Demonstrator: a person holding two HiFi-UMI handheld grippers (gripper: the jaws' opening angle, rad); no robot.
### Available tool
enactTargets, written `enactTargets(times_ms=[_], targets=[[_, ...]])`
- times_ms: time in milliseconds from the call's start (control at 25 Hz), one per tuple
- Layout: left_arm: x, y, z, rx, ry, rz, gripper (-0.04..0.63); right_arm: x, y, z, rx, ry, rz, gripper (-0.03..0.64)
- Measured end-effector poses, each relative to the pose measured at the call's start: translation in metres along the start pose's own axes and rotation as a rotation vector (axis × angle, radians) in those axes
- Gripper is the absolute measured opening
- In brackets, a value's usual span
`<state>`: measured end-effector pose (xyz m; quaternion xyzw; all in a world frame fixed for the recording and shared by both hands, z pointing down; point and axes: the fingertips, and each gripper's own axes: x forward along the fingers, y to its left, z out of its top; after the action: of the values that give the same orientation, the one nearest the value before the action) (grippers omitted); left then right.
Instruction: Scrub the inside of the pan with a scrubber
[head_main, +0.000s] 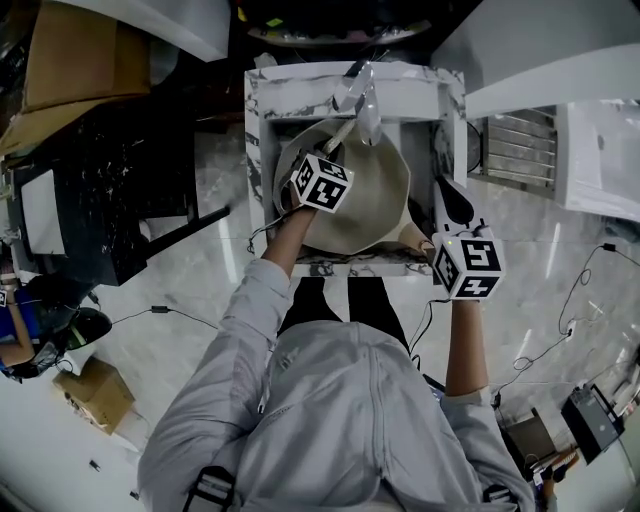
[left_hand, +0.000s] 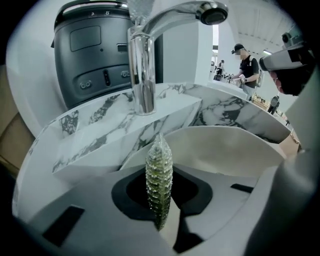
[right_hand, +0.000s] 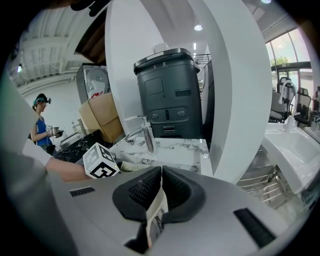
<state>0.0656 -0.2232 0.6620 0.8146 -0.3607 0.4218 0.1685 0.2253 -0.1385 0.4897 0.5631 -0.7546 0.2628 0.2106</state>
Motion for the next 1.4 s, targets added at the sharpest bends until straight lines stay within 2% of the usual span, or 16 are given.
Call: enactTargets(times_ms=[240,400,640,800,960,1160,1400], targets=[[0.016,-0.042,0.004,0.078,0.02,-0.086,0.071,-0.004,-0.008,-0.009,0.011,0.008,-0.015,0.037],[0.018,-0.059,0.003,0.104,0.025,-0.115,0.069,-0.009,-0.012,-0.011,0.01,0.006,-0.023,0.037],[0.015,-0.091,0.002,0.163,0.036,-0.204,0.068,-0.017,-0.016,-0.015,0.015,0.005,-0.033,0.037],[0.009,-0.115,0.003,0.187,0.018,-0.292,0.069,-0.024,-0.023,-0.017,0.009,0.006,-0.052,0.037],[-0.003,-0.146,0.005,0.246,-0.02,-0.411,0.067,-0.029,-0.021,-0.017,0.01,-0.001,-0.046,0.037],[-0.013,-0.16,0.001,0.306,-0.018,-0.509,0.067,-0.033,-0.008,-0.018,0.002,-0.009,-0.029,0.037],[-0.028,-0.177,-0.005,0.414,-0.009,-0.607,0.067,-0.038,0.003,-0.023,0.002,-0.006,-0.024,0.037]])
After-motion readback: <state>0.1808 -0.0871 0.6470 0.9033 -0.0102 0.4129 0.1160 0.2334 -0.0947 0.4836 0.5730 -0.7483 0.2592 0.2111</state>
